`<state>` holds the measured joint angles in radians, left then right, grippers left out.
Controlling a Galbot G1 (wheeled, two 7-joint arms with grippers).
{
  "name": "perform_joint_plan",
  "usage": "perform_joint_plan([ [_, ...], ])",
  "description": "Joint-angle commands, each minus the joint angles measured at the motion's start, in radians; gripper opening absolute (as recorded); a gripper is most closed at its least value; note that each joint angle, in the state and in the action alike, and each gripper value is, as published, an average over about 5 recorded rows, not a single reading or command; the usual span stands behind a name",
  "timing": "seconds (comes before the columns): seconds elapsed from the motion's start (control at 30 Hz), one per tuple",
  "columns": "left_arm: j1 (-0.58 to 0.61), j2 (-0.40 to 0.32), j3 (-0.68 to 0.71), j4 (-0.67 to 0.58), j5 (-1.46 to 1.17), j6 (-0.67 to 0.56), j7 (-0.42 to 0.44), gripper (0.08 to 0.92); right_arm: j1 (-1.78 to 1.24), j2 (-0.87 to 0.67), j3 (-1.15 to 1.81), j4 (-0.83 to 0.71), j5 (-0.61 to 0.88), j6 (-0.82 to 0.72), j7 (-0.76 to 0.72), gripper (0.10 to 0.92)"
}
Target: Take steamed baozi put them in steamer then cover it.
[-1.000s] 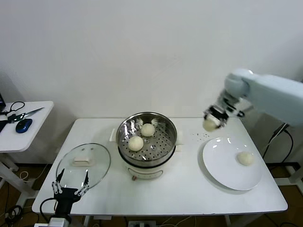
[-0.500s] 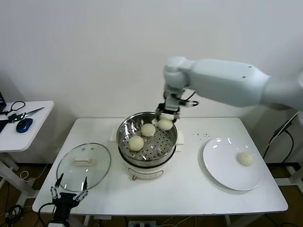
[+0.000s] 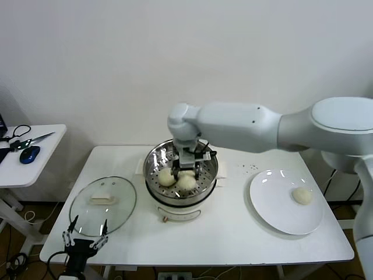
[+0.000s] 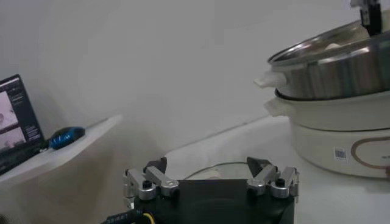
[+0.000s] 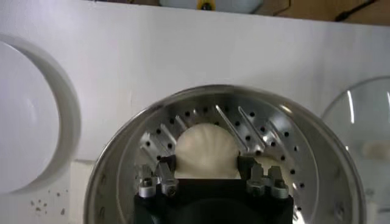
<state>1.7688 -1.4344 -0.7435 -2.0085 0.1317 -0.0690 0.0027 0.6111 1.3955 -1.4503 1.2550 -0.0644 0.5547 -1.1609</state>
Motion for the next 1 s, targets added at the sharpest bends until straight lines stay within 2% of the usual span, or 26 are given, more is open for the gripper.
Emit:
perform_joint_plan([
  [0.03,-0.002,0.001,0.001,0.009,-0.003,0.000,0.001,0.823,-0.042,0.031,-0.008,0.003,-0.015,0.011,-0.003,0.662],
  [0.13,-0.003,0.001,0.001,0.012,-0.002,-0.001,0.001,0.823,-0.043,0.028,-0.006,-0.001,-0.019,0.010,0.001,0.672],
  [0.4,-0.009,0.002,0.000,0.014,-0.002,0.000,0.000,0.823,-0.034,0.011,0.012,-0.004,-0.031,0.016,-0.002,0.814],
  [0.57,-0.010,0.002,0.000,0.012,-0.001,0.001,-0.001,0.823,-0.004,-0.024,0.046,-0.013,-0.038,0.018,0.004,0.822],
  [0.7,-0.008,0.006,-0.002,0.006,0.000,0.003,-0.001,0.823,0.051,-0.078,0.065,-0.057,0.011,-0.016,0.039,0.823],
  [0.8,-0.007,0.011,-0.004,0.000,0.001,0.005,0.000,0.823,0.139,-0.144,0.004,-0.086,0.134,-0.123,0.111,0.823],
  [0.9,-0.008,0.012,-0.004,-0.004,0.001,0.005,0.000,0.823,0.215,-0.250,-0.082,-0.079,0.289,-0.321,0.176,0.823],
  [1.0,-0.008,0.013,-0.003,-0.006,0.002,0.004,0.000,0.823,0.225,-0.378,-0.101,-0.054,0.400,-0.526,0.180,0.823],
])
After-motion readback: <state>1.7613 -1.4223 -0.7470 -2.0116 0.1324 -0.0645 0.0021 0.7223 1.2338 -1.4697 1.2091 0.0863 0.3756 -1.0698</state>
